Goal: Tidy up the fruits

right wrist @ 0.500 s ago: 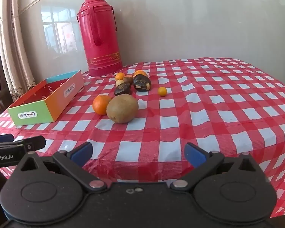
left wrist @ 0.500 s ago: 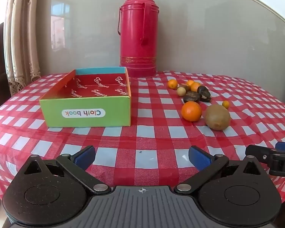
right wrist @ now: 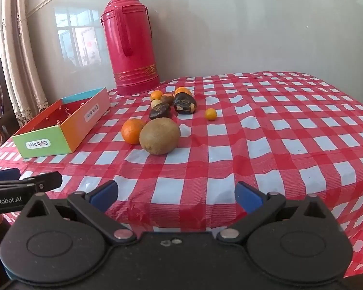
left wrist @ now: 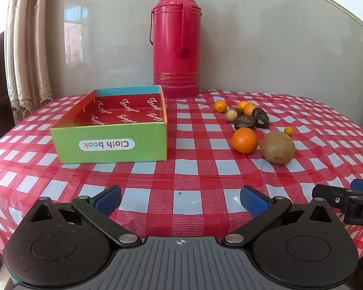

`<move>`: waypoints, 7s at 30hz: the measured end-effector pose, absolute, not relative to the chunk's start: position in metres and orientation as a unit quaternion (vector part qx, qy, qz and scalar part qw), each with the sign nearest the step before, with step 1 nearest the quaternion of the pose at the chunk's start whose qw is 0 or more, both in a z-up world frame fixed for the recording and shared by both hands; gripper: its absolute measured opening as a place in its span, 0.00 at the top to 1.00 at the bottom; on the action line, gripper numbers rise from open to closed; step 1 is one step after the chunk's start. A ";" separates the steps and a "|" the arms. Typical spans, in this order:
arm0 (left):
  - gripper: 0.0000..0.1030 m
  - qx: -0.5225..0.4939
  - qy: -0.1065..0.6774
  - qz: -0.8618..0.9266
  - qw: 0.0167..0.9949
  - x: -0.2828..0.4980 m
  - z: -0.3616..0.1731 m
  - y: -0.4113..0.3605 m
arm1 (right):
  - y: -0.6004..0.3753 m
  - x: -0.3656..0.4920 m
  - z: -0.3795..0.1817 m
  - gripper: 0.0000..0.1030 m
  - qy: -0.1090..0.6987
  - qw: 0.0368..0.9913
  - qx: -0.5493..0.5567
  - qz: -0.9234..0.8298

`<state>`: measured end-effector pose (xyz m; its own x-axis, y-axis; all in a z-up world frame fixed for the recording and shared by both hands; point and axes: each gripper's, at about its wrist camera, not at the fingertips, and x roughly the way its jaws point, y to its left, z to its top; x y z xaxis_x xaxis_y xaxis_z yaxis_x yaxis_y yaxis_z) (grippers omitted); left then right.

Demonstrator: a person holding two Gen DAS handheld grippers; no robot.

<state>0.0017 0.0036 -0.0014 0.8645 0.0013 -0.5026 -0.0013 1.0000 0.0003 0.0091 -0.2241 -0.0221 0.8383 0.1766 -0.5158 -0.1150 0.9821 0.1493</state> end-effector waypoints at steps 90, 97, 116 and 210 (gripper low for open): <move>0.00 0.004 0.198 0.019 0.980 -0.016 0.017 0.007 | -0.228 -0.001 -0.008 0.05 0.237 0.964 0.089 0.086; 0.00 0.062 0.200 -0.008 0.978 -0.009 0.026 -0.014 | -0.242 -0.005 -0.001 0.05 0.214 0.968 0.112 0.061; 0.28 0.098 0.253 -0.141 0.952 0.059 0.026 -0.111 | -0.302 -0.017 -0.002 0.05 0.155 0.966 0.204 -0.017; 0.00 -0.107 0.170 0.277 0.940 0.003 0.026 0.194 | -0.144 0.140 -0.021 0.51 0.288 0.952 0.034 0.093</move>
<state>0.0027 0.1942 0.0259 0.7892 0.4840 -0.3781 -0.5568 0.8236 -0.1080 0.1395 -0.1436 -0.0211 0.8168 0.1964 -0.5425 -0.1569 0.9804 0.1188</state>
